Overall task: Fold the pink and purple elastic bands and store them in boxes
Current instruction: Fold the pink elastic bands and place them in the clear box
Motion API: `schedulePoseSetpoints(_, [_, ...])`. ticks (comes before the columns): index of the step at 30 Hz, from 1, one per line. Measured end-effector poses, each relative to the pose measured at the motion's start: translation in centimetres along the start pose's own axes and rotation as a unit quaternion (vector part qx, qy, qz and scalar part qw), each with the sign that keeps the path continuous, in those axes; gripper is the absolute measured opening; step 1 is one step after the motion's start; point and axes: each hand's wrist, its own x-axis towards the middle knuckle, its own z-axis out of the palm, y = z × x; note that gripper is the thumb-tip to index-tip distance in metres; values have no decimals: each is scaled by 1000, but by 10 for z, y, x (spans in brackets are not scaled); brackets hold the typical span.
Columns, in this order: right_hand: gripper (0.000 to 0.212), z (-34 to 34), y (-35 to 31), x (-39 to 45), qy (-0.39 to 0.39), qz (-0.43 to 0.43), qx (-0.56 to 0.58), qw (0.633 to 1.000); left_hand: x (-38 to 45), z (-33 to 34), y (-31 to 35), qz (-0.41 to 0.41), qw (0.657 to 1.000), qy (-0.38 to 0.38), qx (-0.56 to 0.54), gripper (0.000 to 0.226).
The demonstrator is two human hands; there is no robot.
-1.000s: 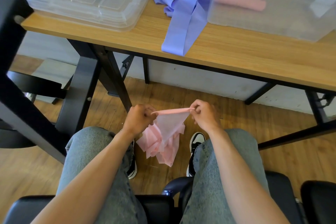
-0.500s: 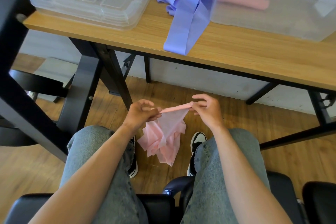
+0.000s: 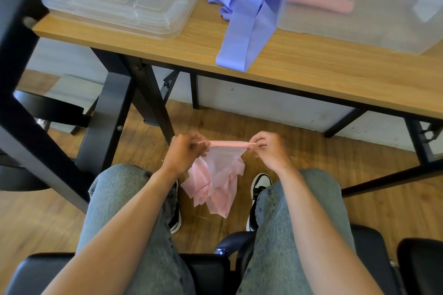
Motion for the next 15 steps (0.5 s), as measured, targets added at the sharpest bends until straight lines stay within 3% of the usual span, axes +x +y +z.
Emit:
schedulePoseSetpoints(3, [8, 0, 0, -1, 1, -11, -36, 999, -5, 0, 6, 38, 997, 42, 54, 13])
schedulePoseSetpoints(6, [14, -1, -2, -6, -7, -23, -71, 997, -6, -1, 9, 30, 999, 42, 13, 10])
schedulePoseSetpoints(15, [6, -5, -13, -7, 8, -10, 117, 993, -3, -4, 9, -40, 986, 56, -155, 17])
